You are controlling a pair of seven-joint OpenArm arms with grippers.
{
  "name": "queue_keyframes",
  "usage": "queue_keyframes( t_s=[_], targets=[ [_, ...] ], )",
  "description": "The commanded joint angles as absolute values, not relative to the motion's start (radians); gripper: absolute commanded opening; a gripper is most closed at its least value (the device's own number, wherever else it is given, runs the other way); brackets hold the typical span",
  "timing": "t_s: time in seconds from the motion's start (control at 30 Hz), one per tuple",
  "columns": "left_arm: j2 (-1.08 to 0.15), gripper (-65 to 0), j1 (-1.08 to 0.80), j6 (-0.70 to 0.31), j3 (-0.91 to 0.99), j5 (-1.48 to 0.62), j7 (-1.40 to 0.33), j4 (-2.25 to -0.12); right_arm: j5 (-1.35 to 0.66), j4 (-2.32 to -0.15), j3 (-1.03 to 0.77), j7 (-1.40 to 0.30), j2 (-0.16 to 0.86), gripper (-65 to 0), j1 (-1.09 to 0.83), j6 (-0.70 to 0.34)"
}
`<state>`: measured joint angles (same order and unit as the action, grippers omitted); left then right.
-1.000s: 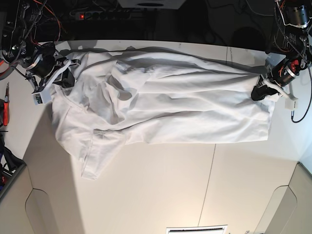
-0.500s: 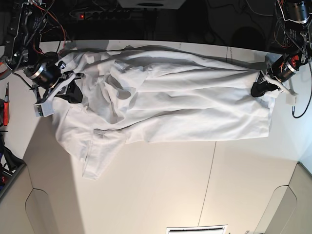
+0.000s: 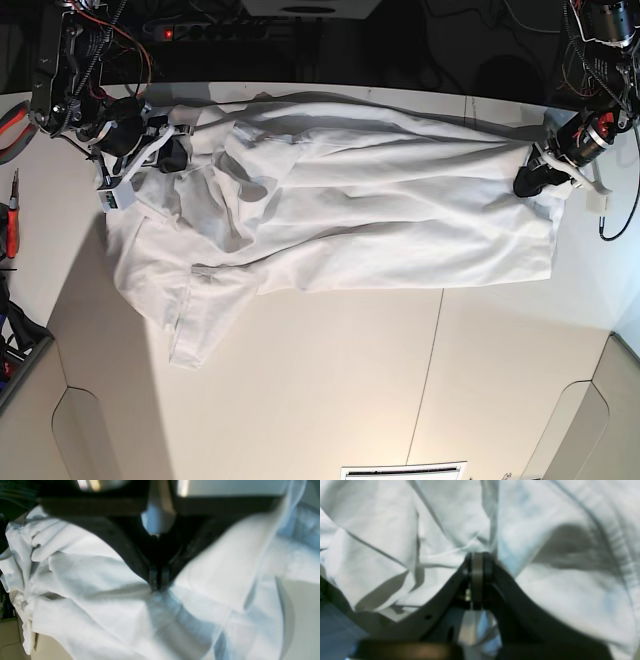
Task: Layout the t-shirt on the table in an organized manner, then fold the t-shirt properly
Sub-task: 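Release the right gripper and move it along the shirt edge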
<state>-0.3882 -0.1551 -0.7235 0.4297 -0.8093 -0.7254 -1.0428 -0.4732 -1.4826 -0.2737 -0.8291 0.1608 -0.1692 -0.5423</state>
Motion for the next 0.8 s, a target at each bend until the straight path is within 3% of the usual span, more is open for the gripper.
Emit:
queue_keyframes(
  t_s=[0.0,0.37,0.63,0.7,0.77],
  targets=[
    [-0.397,-64.6,-0.173,-0.698,0.427,-0.741,-0.797,-1.04,-0.492,-1.494,-0.276,-0.835,0.171,-65.0,-0.163,-0.546],
    [-0.397,-64.0,-0.164,-0.698,0.464,-0.86,-0.793,-1.153,-0.568,-1.57,-0.276,-0.834,0.171,-65.0,-0.136,-0.546],
    [-0.397,-49.7,-0.161,-0.698,0.625,-0.855,-0.782,-1.343,-0.553,-1.632,-0.276,-0.83,0.171,-65.0,-0.035,-0.546],
    [-0.398,-49.7,-0.153,-0.698,0.644,-0.855,-0.783,-1.351,-0.519,-1.631,-0.276,-0.809,0.171,-54.1,0.012,-0.546],
    [-0.399,-49.7,-0.15,-0.698,0.649,-0.852,-0.782,-1.351,-0.454,-1.63,-0.276,-0.762,0.171,-47.4,0.061,-0.546]
  ],
)
